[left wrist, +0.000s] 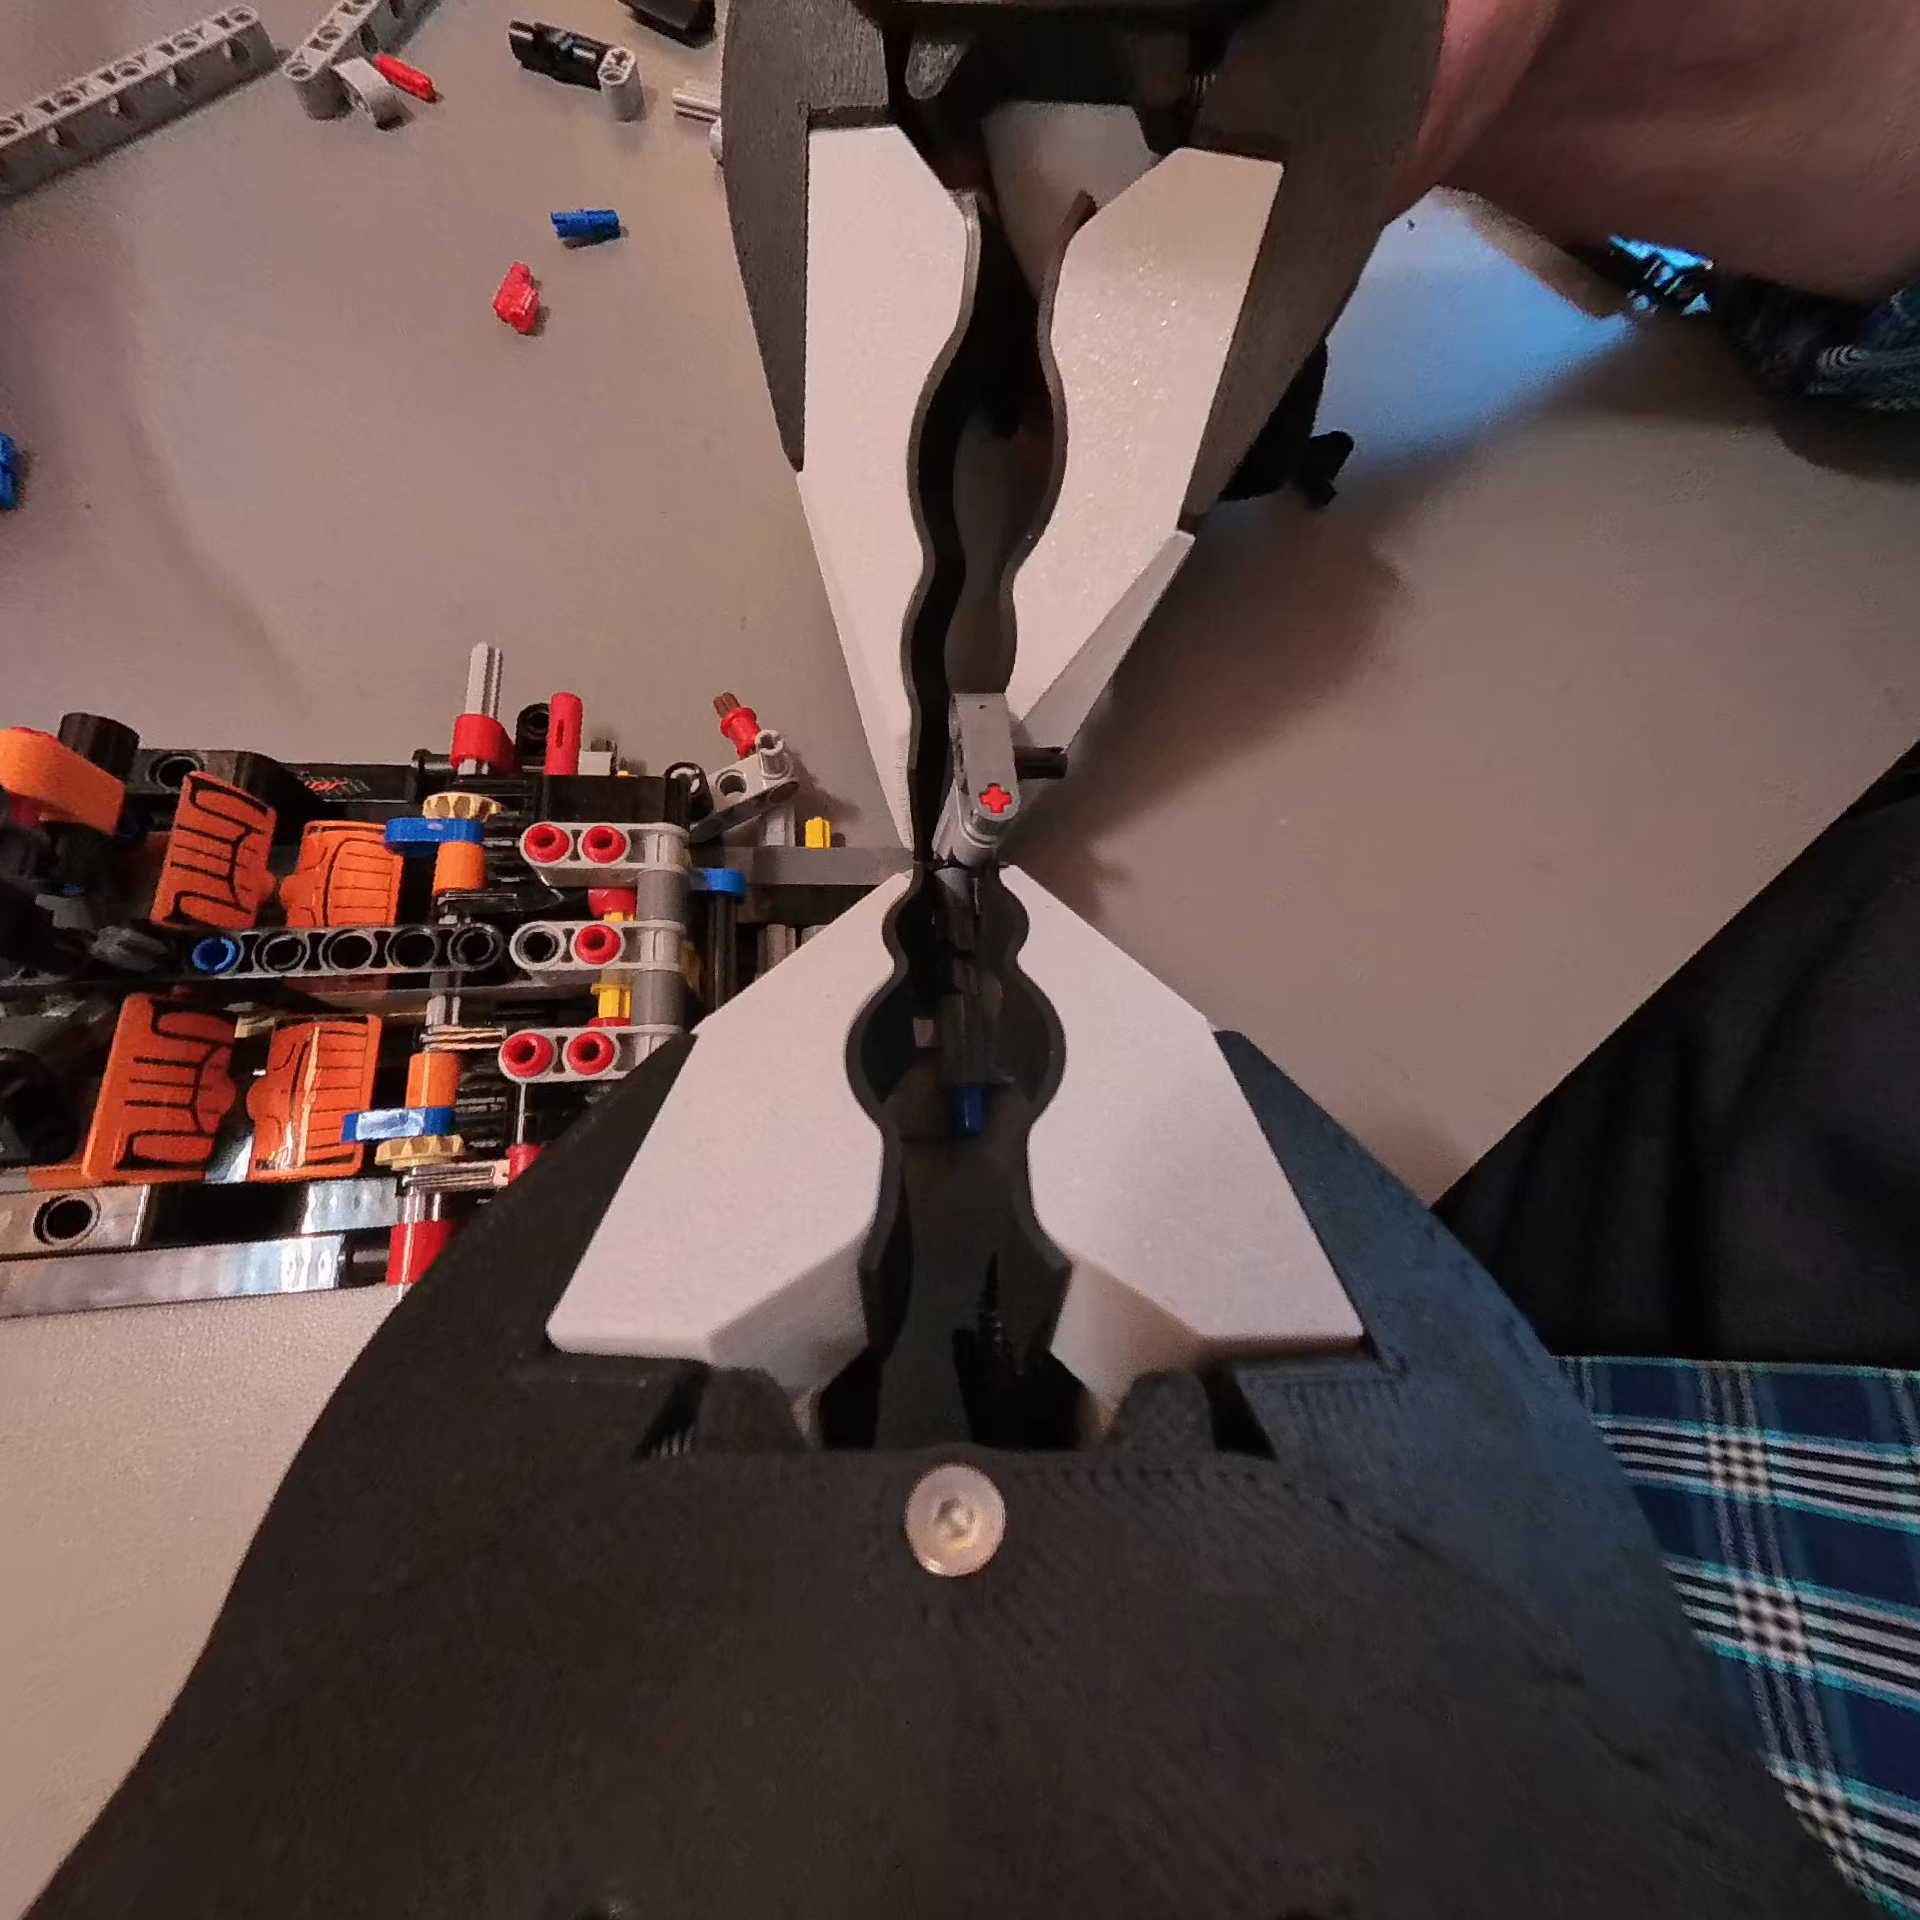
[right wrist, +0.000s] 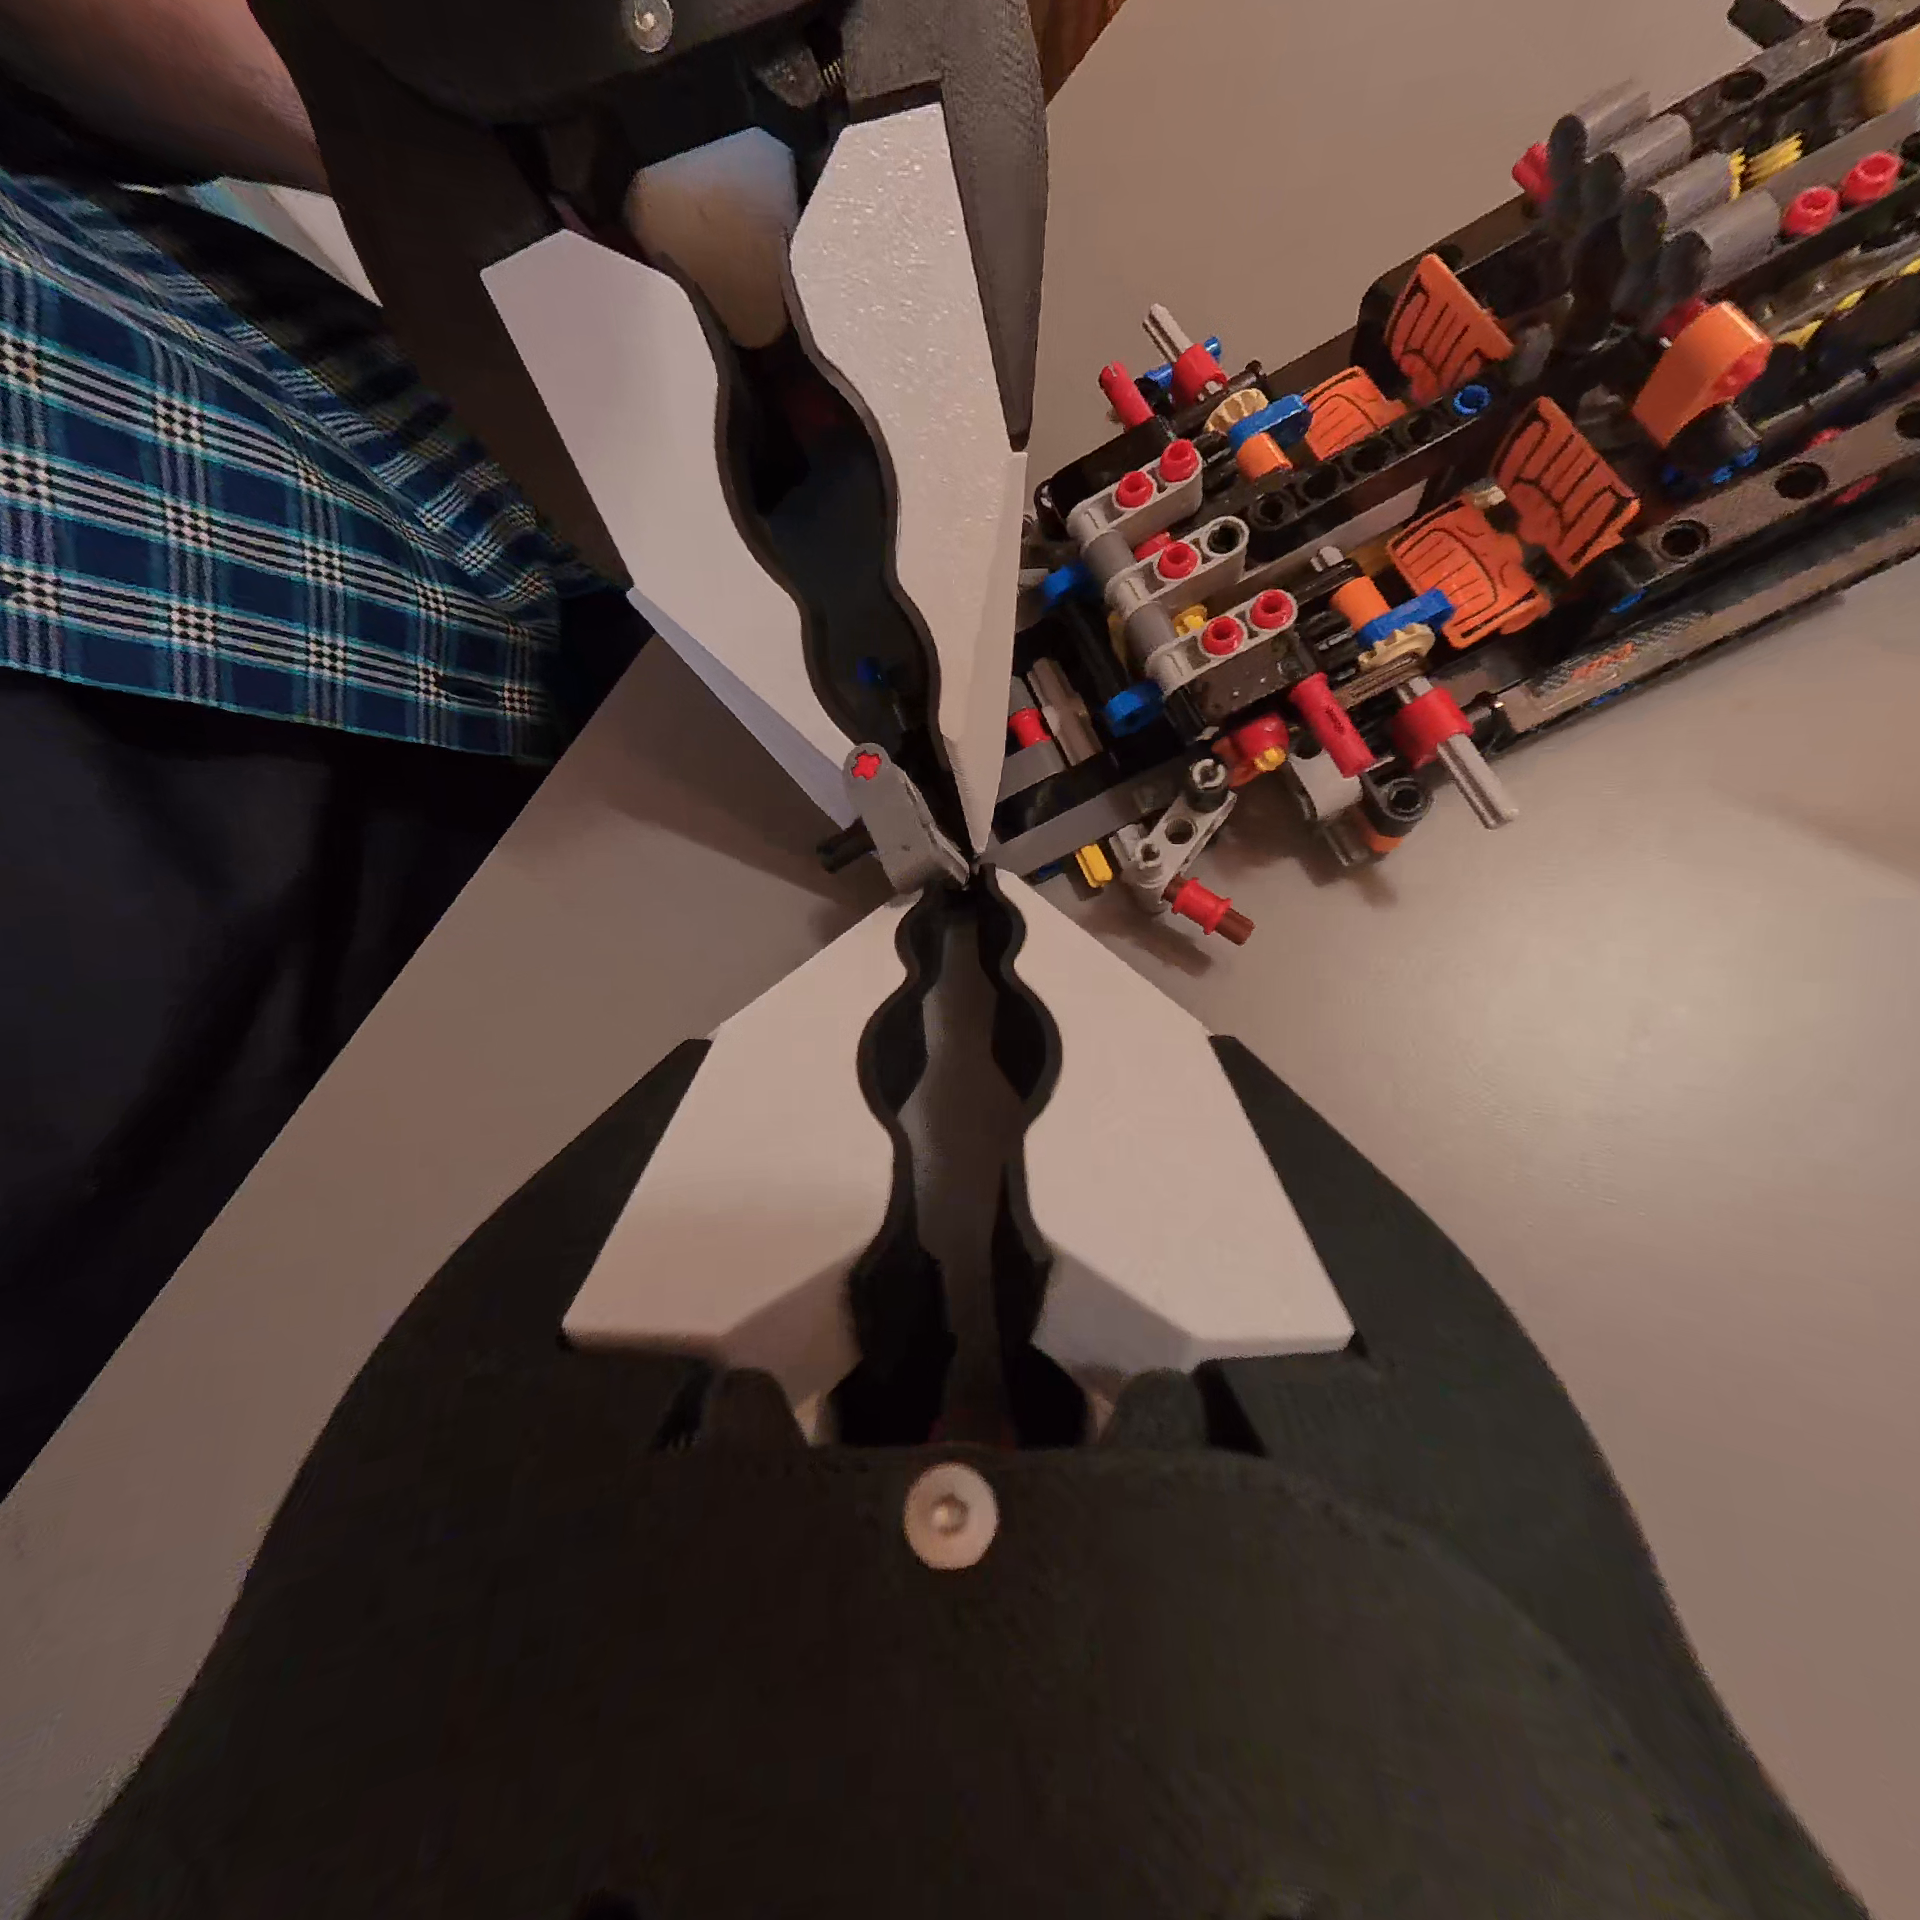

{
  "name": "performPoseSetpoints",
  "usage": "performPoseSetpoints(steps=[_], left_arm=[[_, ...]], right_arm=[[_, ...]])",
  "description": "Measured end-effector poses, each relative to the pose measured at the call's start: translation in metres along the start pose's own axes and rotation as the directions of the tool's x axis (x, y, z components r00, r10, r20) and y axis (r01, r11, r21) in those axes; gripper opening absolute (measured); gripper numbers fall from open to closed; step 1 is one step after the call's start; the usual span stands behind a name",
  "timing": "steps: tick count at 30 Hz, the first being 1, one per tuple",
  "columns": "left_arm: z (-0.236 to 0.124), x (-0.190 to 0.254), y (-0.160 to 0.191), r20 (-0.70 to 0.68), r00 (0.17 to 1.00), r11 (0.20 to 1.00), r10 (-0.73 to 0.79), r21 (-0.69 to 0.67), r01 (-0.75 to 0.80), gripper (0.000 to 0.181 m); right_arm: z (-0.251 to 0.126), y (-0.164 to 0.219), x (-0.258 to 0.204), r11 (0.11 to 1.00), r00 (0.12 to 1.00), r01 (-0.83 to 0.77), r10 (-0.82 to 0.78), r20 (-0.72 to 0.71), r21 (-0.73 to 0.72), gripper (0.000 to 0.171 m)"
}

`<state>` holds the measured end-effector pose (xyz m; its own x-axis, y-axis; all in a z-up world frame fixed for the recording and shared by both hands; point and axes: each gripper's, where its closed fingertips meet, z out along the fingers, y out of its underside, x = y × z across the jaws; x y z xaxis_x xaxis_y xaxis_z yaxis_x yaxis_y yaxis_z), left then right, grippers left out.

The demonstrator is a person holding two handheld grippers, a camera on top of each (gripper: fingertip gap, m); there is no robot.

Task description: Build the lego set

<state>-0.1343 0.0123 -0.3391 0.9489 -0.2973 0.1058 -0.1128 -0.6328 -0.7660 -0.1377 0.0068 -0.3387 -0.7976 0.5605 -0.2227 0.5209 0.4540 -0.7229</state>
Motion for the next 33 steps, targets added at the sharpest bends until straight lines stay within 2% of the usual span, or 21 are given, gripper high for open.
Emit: performPoseSetpoints(steps=[4,6,9,11,18,21,33], left_arm=[[0.000,-0.001,-0.002,0.027,0.999,1.000,0.024,0.009,-0.024,0.008],[-0.002,0.000,-0.003,0.023,0.999,1.000,0.022,0.020,-0.022,0.008],[-0.002,0.006,-0.003,0.008,0.999,0.999,0.043,0.006,-0.043,0.020],[-0.004,0.008,-0.002,0.019,0.998,0.999,0.054,-0.008,-0.054,0.022],[-0.010,0.006,0.001,0.057,0.998,1.000,0.021,-0.008,-0.021,0.017],[-0.011,0.002,0.003,0.078,0.997,1.000,-0.009,-0.004,0.010,0.005],[-0.011,0.002,0.005,0.038,0.999,0.999,-0.032,0.046,0.030,0.005]], right_arm=[[-0.001,0.000,0.002,0.999,0.999,-0.040,0.040,0.001,0.007,0.007],[-0.002,0.000,0.003,0.999,0.999,-0.047,0.047,-0.007,0.025,0.015],[-0.005,0.001,0.002,0.999,0.999,-0.037,0.038,-0.013,0.020,0.015],[-0.006,0.000,0.001,0.999,1.000,-0.027,0.028,-0.012,0.024,0.012],[-0.002,-0.003,-0.002,0.999,1.000,0.007,-0.007,-0.005,0.041,0.004],[0.000,-0.005,-0.005,0.999,1.000,0.018,-0.019,0.001,0.041,0.002],[0.003,-0.008,-0.006,0.999,0.999,0.026,-0.025,-0.022,0.031,0.000]])
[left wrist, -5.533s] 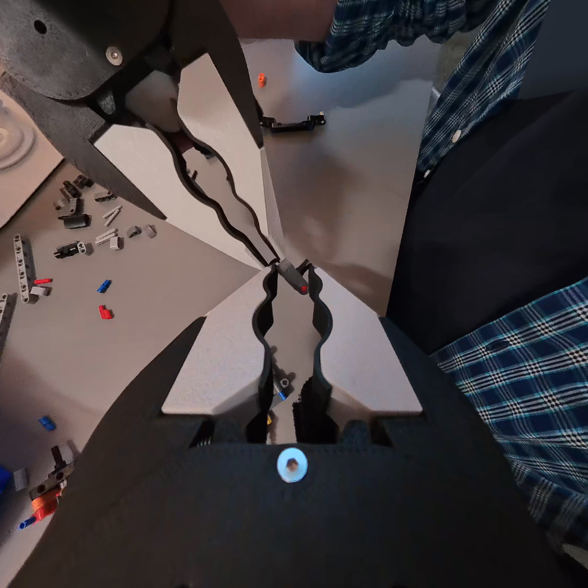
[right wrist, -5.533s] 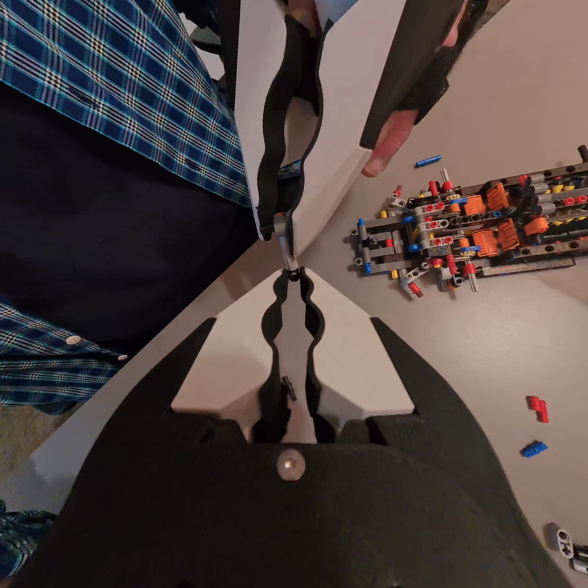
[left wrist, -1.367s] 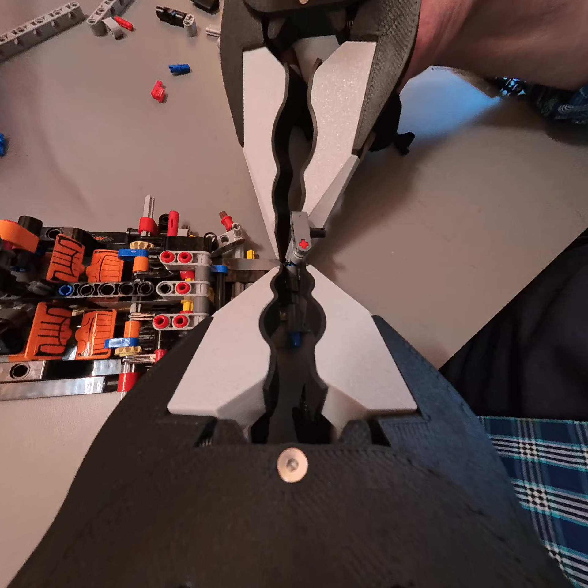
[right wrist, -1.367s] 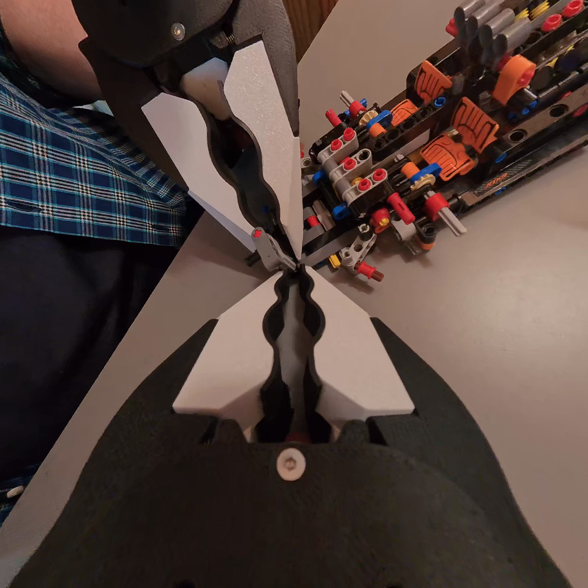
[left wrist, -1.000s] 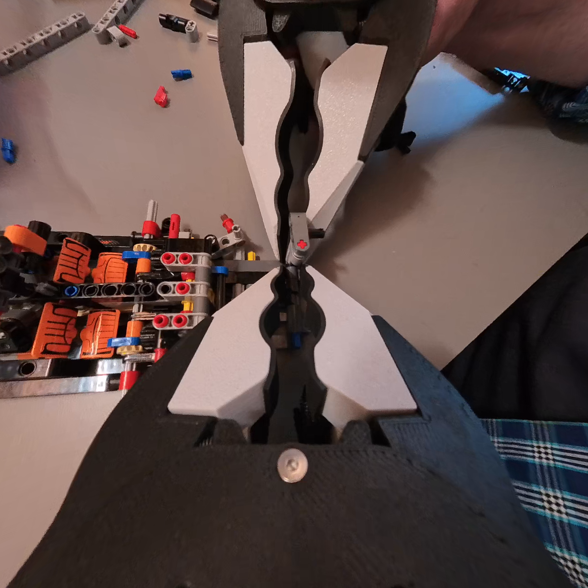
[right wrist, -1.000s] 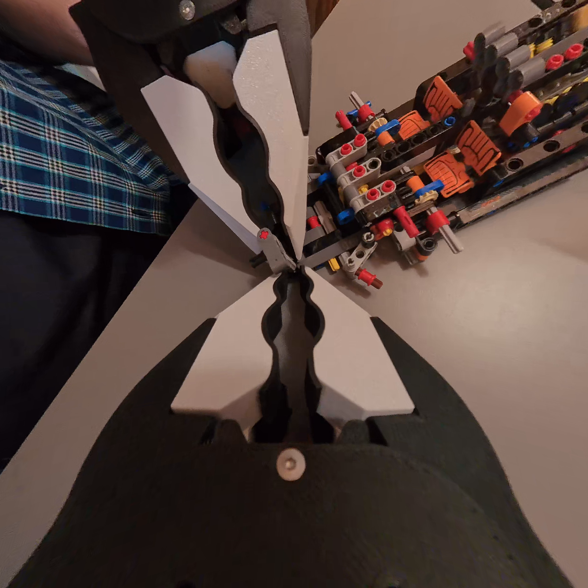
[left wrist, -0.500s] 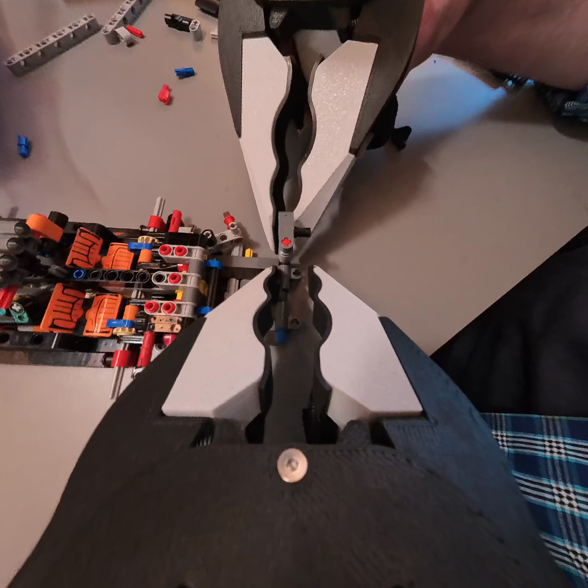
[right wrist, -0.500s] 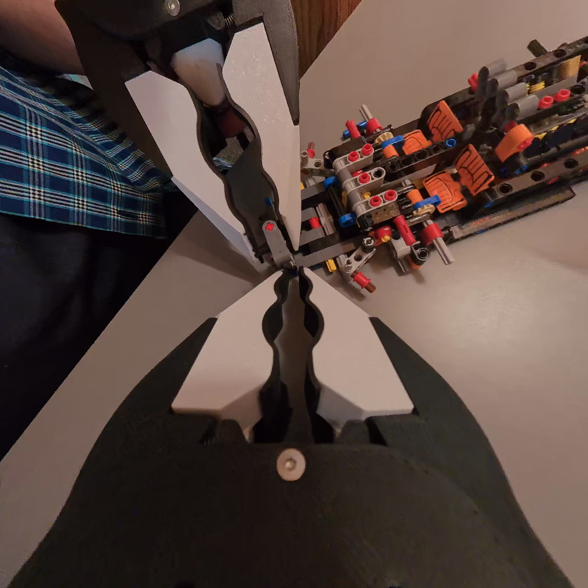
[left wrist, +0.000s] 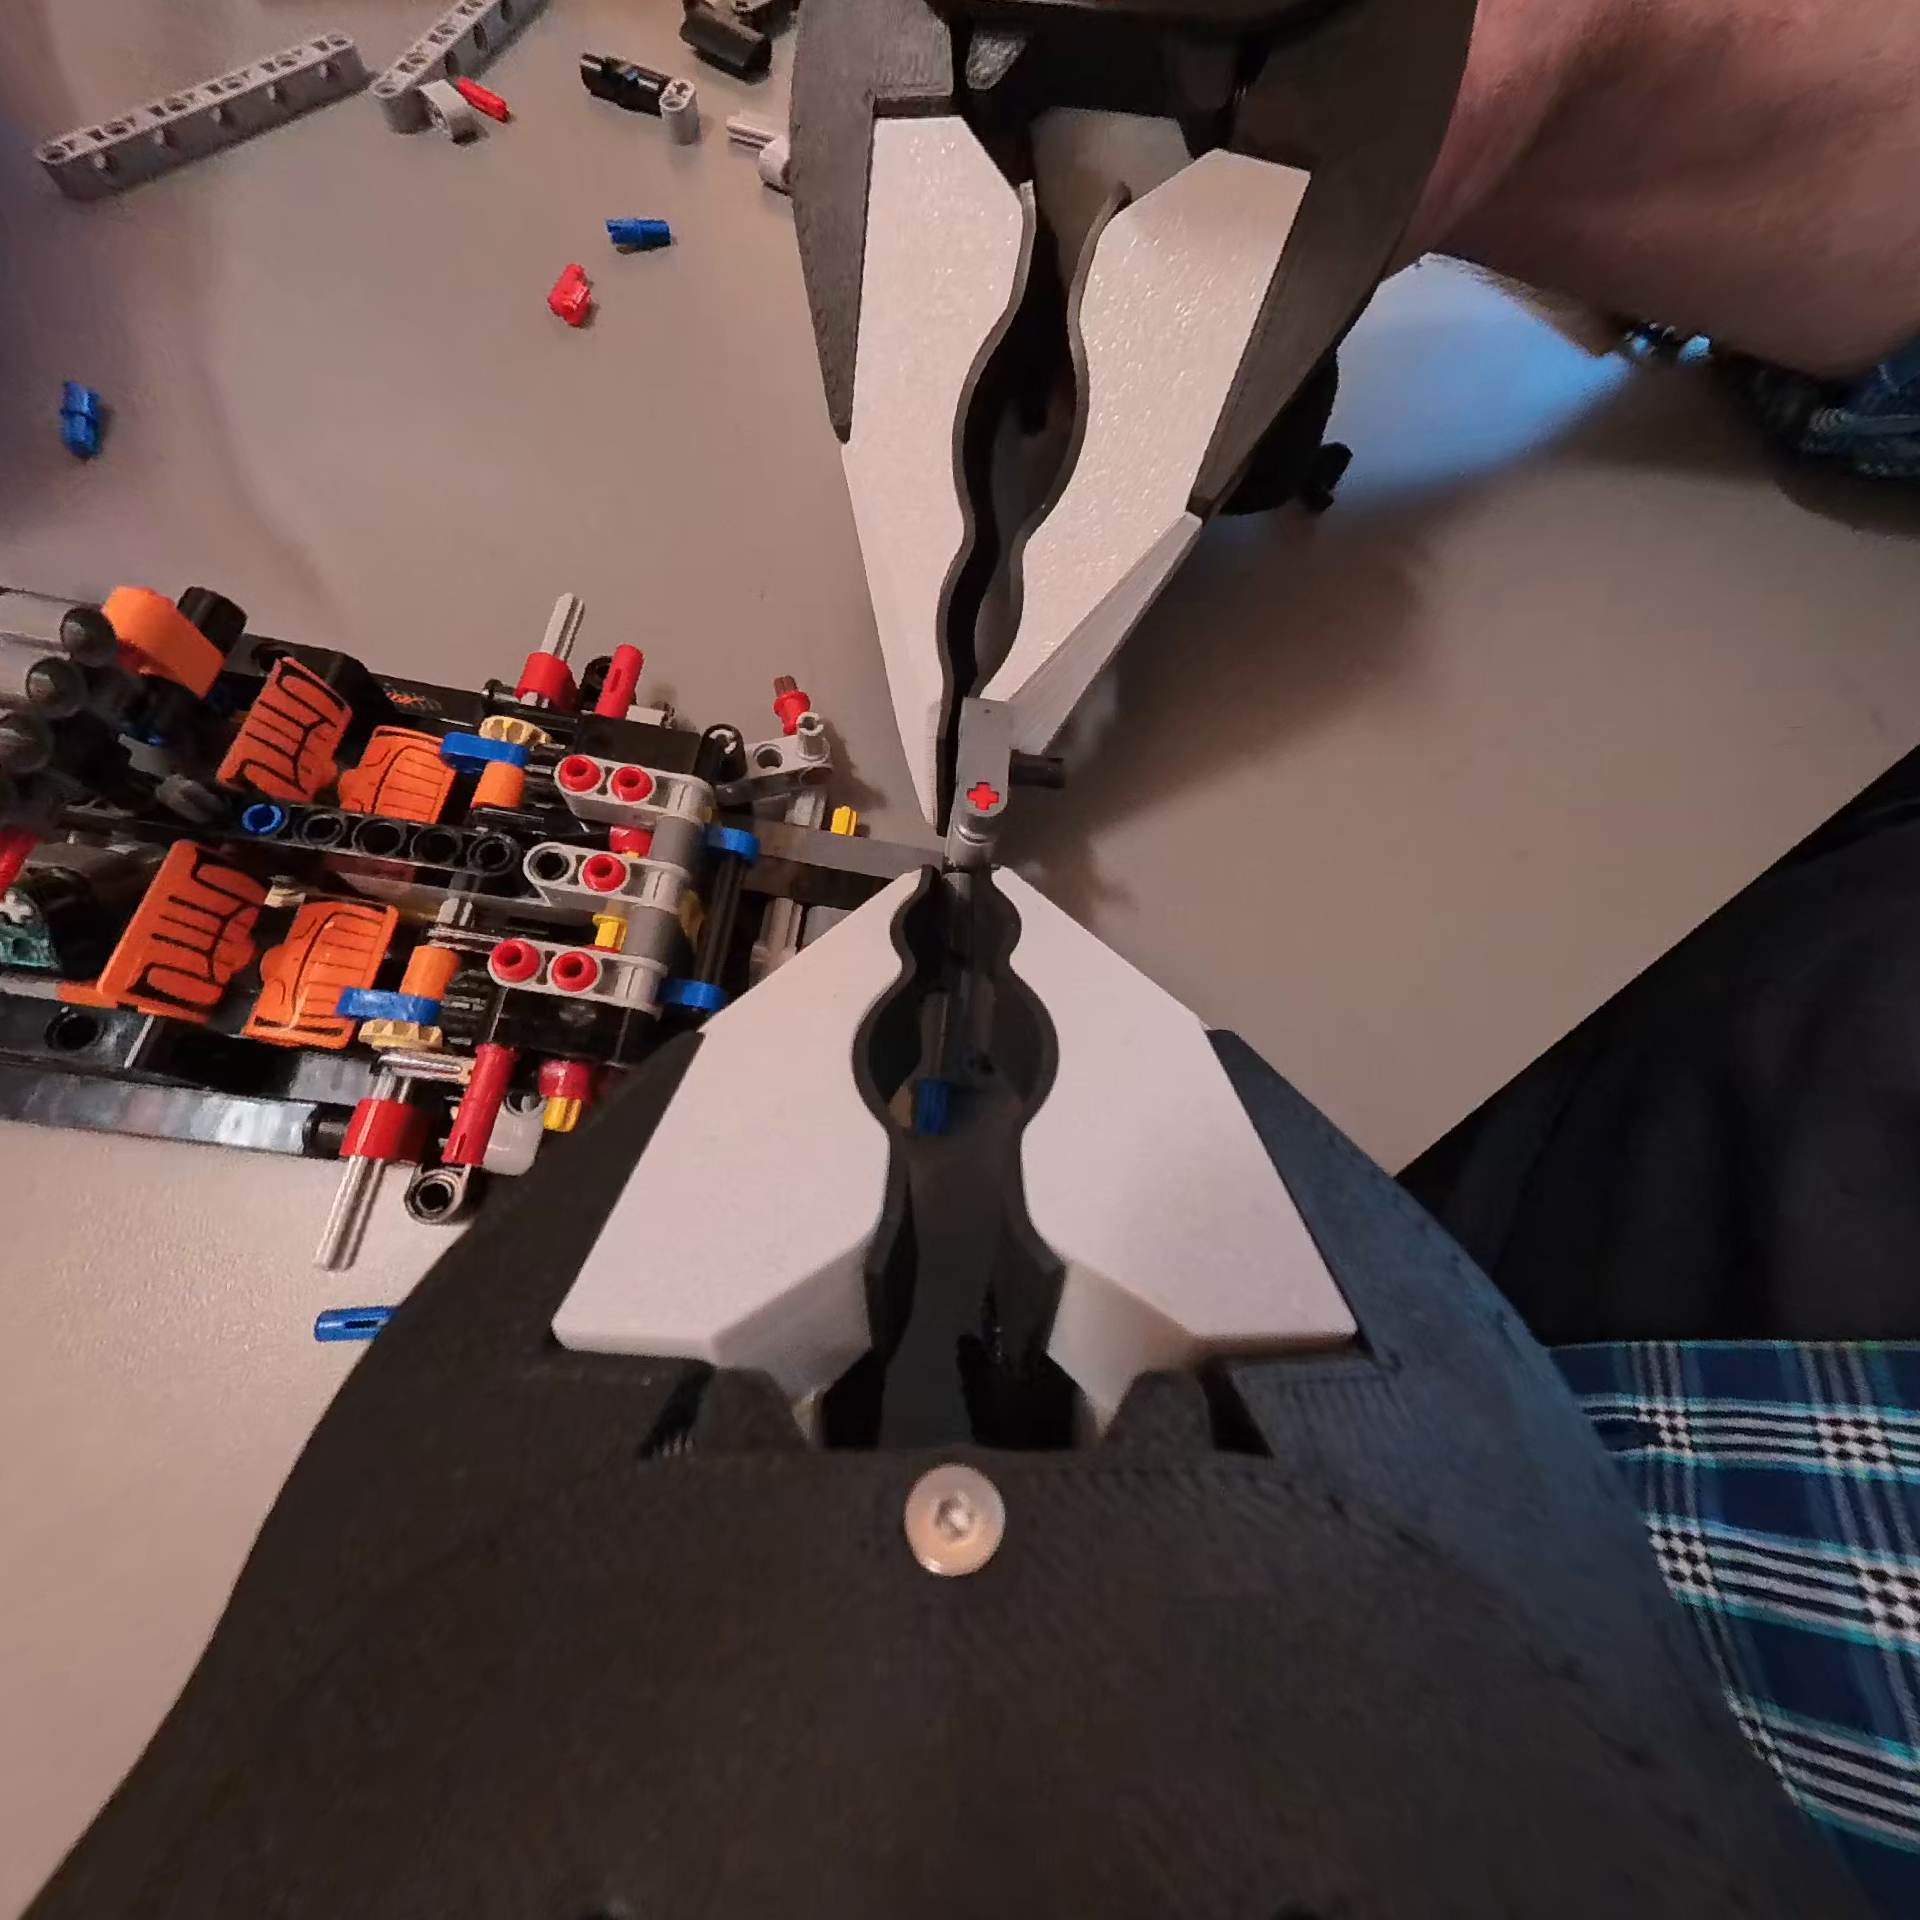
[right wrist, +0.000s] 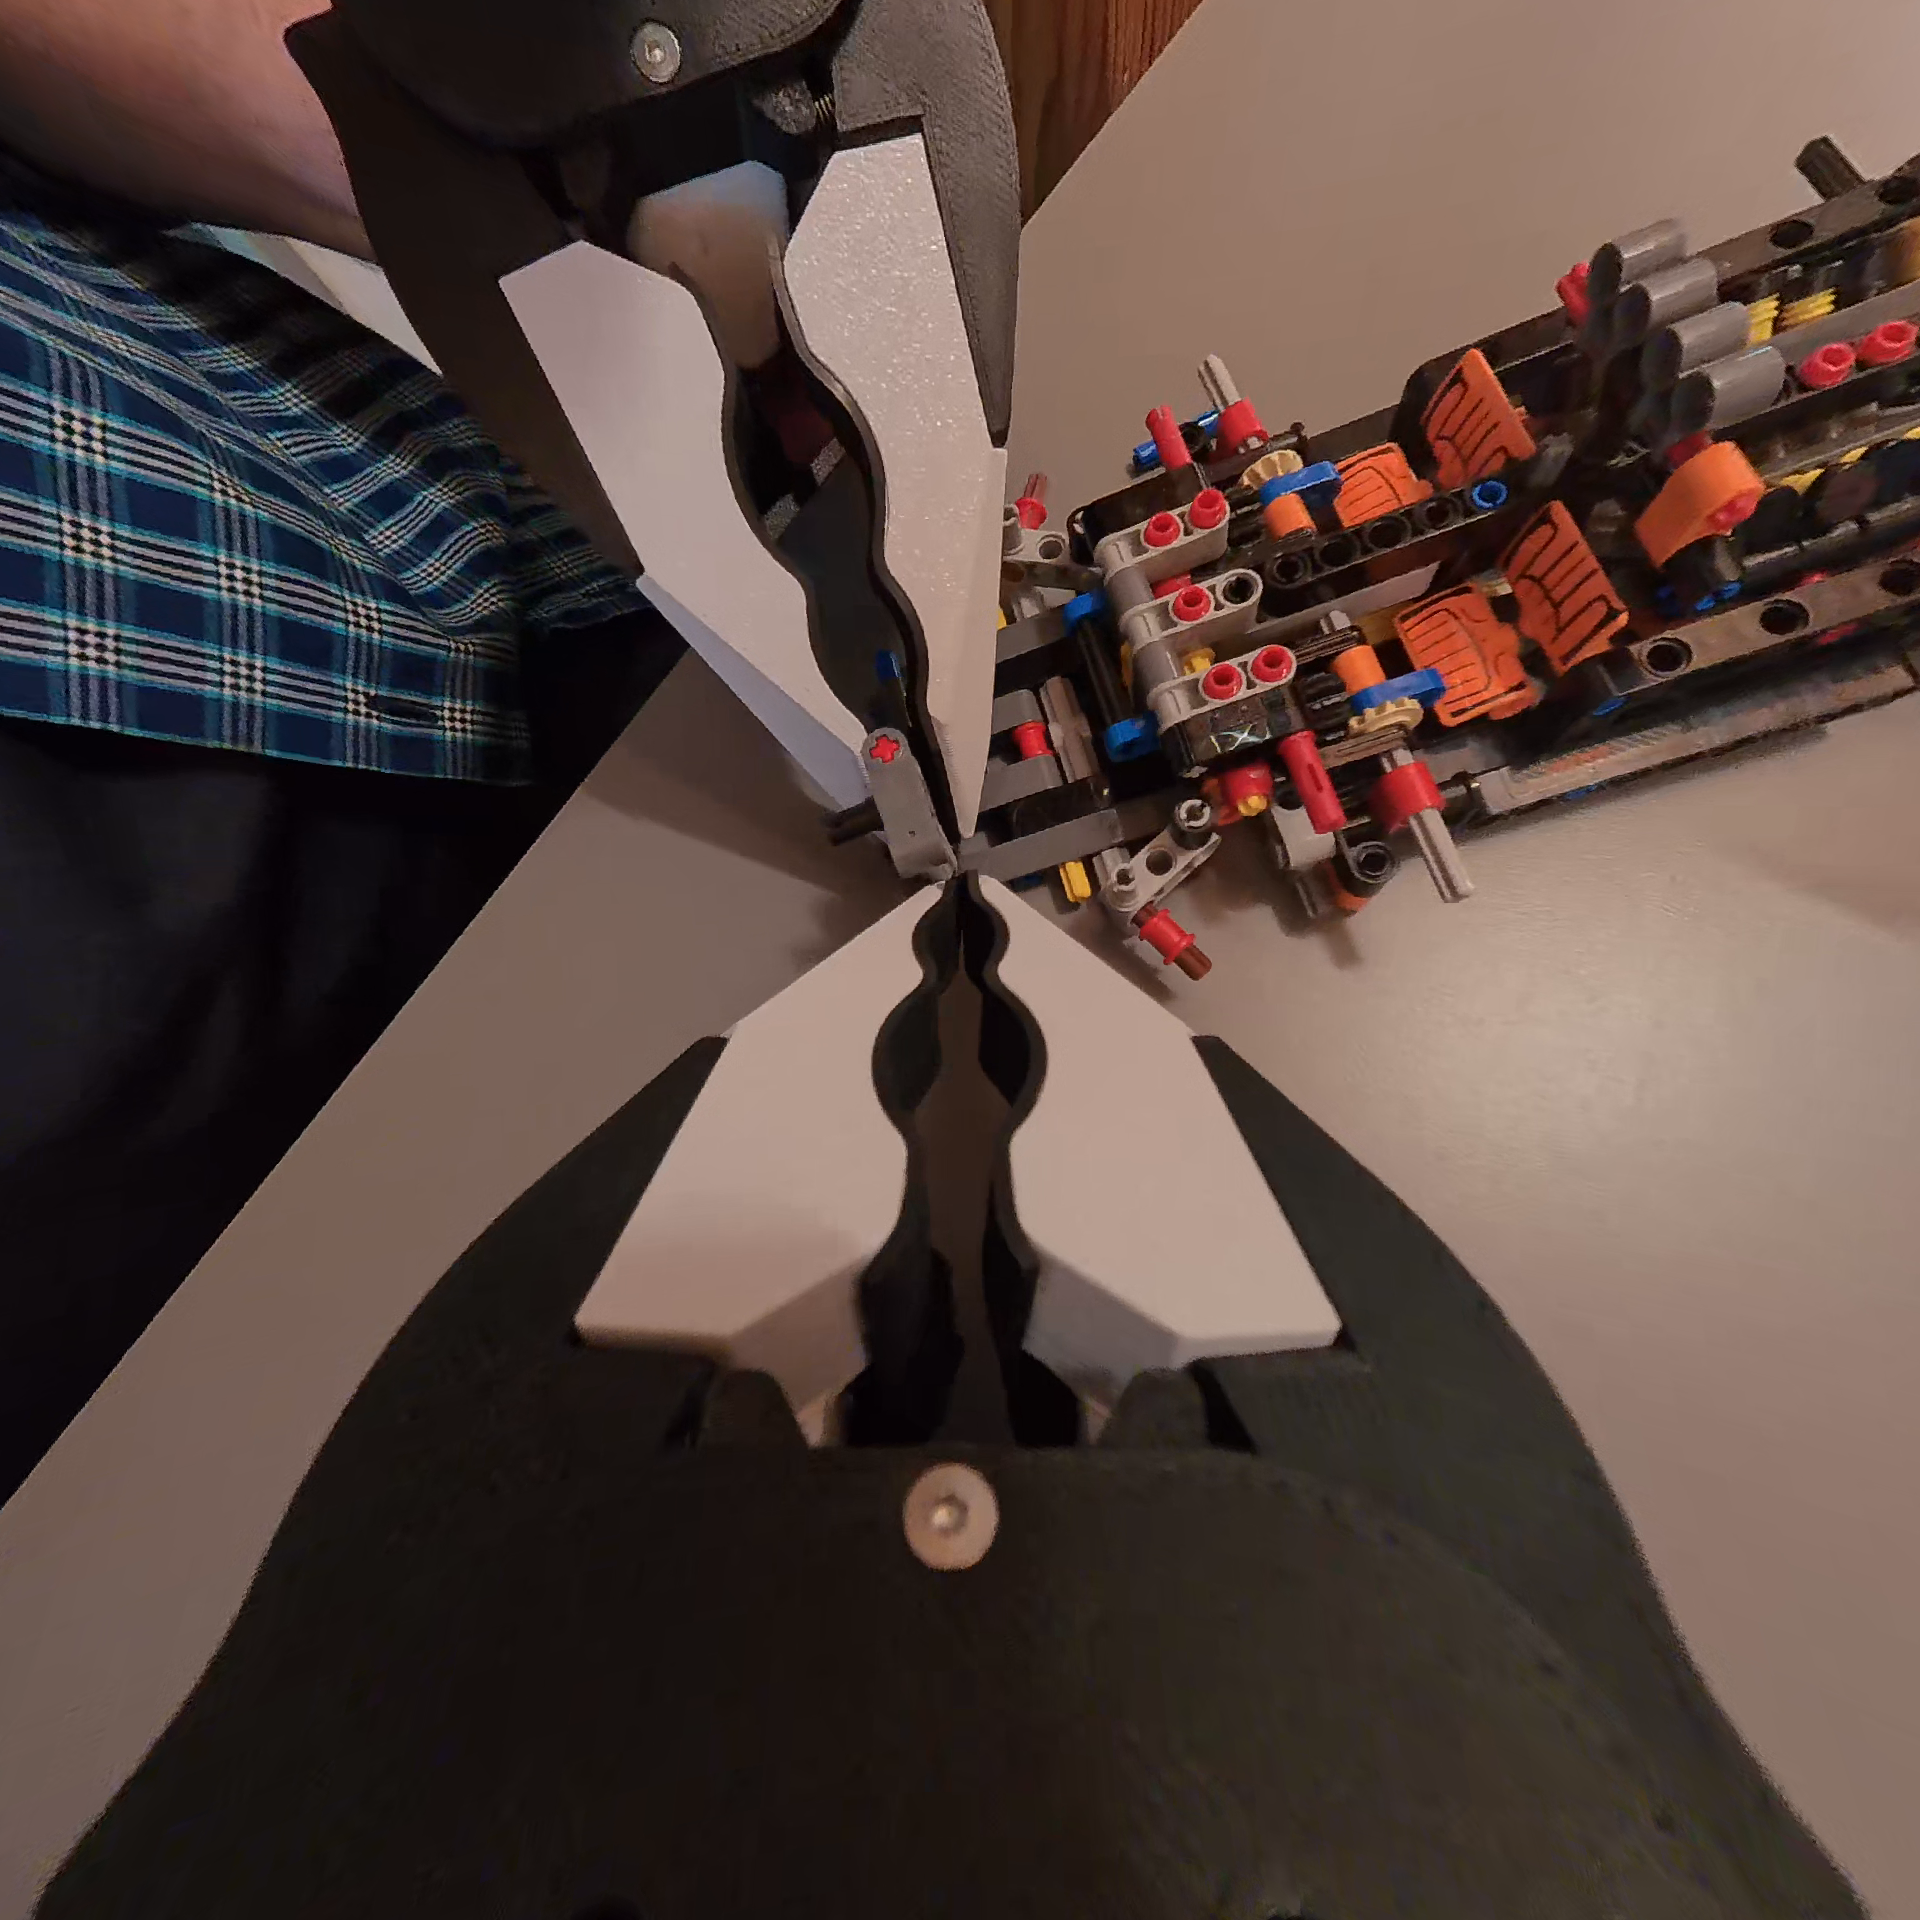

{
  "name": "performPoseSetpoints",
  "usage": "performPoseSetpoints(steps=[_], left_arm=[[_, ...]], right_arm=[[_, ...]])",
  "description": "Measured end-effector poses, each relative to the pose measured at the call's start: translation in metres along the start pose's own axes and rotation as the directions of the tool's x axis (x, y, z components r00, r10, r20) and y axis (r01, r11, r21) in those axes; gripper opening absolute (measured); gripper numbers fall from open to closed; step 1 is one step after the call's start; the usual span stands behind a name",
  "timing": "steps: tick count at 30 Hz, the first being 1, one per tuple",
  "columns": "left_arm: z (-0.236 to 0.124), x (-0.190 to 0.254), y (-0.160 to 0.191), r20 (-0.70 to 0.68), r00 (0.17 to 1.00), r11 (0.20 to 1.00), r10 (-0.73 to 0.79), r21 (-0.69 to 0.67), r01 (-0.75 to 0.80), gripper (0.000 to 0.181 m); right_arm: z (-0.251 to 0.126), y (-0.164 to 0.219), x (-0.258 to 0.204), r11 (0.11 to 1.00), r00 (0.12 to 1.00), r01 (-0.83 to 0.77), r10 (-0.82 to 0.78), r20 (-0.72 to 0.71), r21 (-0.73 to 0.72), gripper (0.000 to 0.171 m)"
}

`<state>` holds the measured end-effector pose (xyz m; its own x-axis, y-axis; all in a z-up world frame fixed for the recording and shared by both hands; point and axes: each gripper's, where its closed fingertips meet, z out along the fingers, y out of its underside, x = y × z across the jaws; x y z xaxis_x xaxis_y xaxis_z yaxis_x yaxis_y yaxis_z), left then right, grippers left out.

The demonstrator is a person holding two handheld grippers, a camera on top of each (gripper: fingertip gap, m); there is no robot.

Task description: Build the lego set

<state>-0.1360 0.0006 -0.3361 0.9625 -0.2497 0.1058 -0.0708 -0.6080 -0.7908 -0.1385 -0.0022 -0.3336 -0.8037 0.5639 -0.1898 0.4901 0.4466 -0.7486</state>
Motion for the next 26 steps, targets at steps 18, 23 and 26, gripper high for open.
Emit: performPoseSetpoints(steps=[18,23,26], left_arm=[[-0.023,0.002,0.005,0.089,0.995,0.999,0.040,0.008,-0.041,0.021],[-0.015,0.004,0.013,0.132,0.988,0.997,0.074,-0.030,-0.071,0.021],[-0.013,0.001,0.012,0.156,0.984,0.997,0.081,-0.022,-0.079,0.013]], right_arm=[[-0.011,-0.005,-0.001,0.999,0.994,0.052,-0.053,-0.091,-0.006,0.015],[-0.005,-0.004,0.000,0.995,0.990,0.092,-0.094,-0.101,-0.025,0.013],[0.000,-0.004,-0.001,0.994,0.989,0.103,-0.107,-0.105,-0.037,0.007]])
